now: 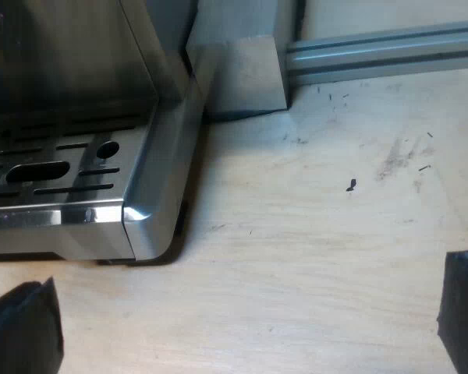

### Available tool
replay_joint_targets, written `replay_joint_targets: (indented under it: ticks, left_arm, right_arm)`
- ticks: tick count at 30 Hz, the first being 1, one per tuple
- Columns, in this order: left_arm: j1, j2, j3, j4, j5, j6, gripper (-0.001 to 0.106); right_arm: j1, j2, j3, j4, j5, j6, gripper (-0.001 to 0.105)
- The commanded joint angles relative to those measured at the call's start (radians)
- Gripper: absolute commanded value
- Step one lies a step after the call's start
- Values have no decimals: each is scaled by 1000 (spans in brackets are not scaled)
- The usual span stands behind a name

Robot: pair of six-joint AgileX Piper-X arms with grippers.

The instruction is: Pour the beans into the coffee machine

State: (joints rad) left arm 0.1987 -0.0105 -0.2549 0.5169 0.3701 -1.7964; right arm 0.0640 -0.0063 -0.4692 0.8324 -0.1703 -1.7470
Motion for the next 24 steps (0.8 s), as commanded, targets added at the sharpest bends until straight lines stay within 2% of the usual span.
replay_joint_targets:
  ticks: [1, 24]
  left_arm:
    - [1, -140, 0, -6, -30, -1, 73]
    - [1, -140, 5, -6, -31, 6, 73]
  right_arm:
    - [3, -46, 7, -21, -14, -15, 104]
    - [3, -46, 8, -21, -6, -11, 104]
